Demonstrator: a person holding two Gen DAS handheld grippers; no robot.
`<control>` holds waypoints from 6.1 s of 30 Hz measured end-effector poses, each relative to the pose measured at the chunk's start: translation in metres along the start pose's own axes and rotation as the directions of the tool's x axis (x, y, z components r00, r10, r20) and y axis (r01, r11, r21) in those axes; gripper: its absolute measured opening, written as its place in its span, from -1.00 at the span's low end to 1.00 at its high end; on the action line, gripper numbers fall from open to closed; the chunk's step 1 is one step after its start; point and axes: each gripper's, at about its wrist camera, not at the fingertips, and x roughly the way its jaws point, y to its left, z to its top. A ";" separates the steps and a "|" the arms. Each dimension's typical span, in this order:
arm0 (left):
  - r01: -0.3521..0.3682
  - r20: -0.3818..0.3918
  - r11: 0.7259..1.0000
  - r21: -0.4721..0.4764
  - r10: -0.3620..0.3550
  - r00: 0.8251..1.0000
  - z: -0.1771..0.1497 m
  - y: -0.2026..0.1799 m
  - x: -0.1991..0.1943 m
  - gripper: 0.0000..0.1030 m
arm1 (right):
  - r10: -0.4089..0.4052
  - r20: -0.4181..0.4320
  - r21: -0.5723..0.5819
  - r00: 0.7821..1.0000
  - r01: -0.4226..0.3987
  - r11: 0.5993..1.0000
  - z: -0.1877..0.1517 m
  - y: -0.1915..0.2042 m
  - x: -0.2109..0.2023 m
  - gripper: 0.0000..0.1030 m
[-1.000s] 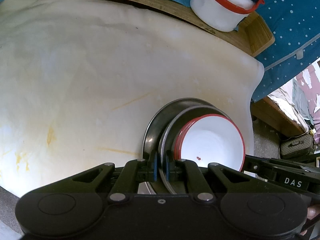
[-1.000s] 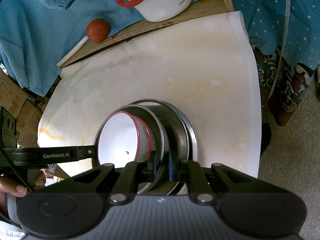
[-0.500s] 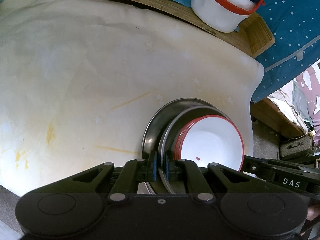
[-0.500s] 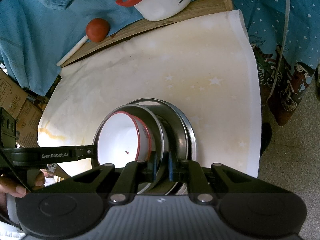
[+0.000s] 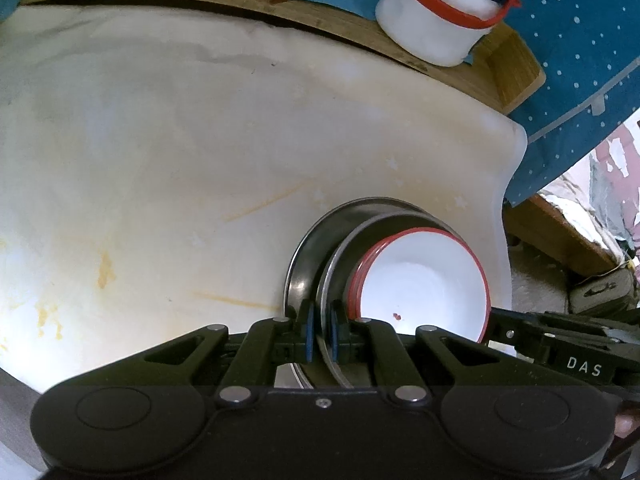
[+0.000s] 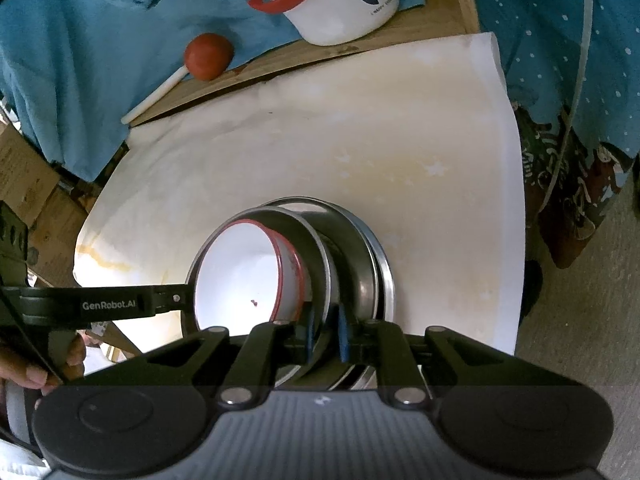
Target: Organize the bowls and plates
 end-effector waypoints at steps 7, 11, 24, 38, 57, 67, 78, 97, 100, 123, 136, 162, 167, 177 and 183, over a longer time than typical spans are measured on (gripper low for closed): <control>-0.032 0.003 0.999 0.027 0.032 0.999 -0.003 -0.004 -0.003 -0.77 | 0.001 0.020 -0.005 1.000 -0.001 1.000 -0.003 0.001 -0.002 -0.69; -0.035 0.003 0.999 0.035 0.035 0.999 -0.002 -0.004 -0.004 -0.73 | 0.001 0.032 0.004 0.999 -0.001 1.000 -0.005 0.000 -0.003 -0.69; -0.044 0.021 0.996 0.076 0.042 0.999 0.001 -0.005 -0.002 -0.68 | -0.072 0.067 -0.043 0.995 0.075 0.996 -0.009 0.009 -0.007 -0.45; -0.043 0.027 0.990 0.136 0.040 0.999 0.004 -0.007 -0.001 -0.63 | -0.153 0.128 -0.037 0.980 0.159 0.987 -0.014 0.015 -0.009 -0.09; -0.082 0.082 0.981 0.178 0.068 0.994 0.001 -0.004 -0.010 -0.14 | -0.203 0.155 -0.032 0.967 0.210 0.977 -0.015 0.021 -0.012 0.12; -0.112 0.117 0.979 0.168 0.093 0.989 0.000 -0.002 -0.014 0.17 | -0.221 0.167 -0.031 0.961 0.230 0.973 -0.016 0.020 -0.014 0.27; -0.132 0.160 0.976 0.173 0.105 0.982 -0.008 0.000 -0.021 0.41 | -0.276 0.204 -0.077 0.939 0.296 0.952 -0.020 0.028 -0.017 0.44; -0.148 0.240 0.972 0.183 0.101 0.965 -0.024 0.008 -0.045 0.74 | -0.292 0.302 -0.086 0.907 0.331 0.940 -0.040 0.048 -0.035 0.70; -0.148 0.249 0.972 0.183 0.099 0.963 -0.025 0.010 -0.048 0.76 | -0.295 0.313 -0.080 0.903 0.334 0.939 -0.042 0.051 -0.038 0.71; -0.131 0.369 0.975 0.180 0.056 0.928 -0.046 0.032 -0.082 0.98 | -0.254 0.452 -0.064 0.855 0.315 0.947 -0.066 0.078 -0.061 0.98; -0.090 0.432 0.975 0.202 -0.006 0.902 -0.078 0.047 -0.102 0.98 | -0.265 0.534 -0.027 0.803 0.329 0.944 -0.104 0.099 -0.083 0.99; -0.083 0.458 0.962 0.261 -0.047 0.888 -0.145 0.074 -0.119 0.98 | -0.283 0.559 0.000 0.779 0.342 0.940 -0.179 0.131 -0.090 0.99; -0.095 0.464 0.962 0.254 -0.035 0.885 -0.150 0.080 -0.120 0.98 | -0.285 0.557 0.007 0.780 0.339 0.941 -0.183 0.131 -0.089 0.99; -0.095 0.462 0.964 0.249 -0.032 0.886 -0.152 0.082 -0.120 0.98 | -0.284 0.541 -0.001 0.791 0.339 0.941 -0.185 0.133 -0.085 0.99; -0.096 0.461 0.964 0.248 -0.030 0.887 -0.152 0.083 -0.119 0.98 | -0.284 0.538 -0.004 0.794 0.339 0.941 -0.185 0.133 -0.084 0.99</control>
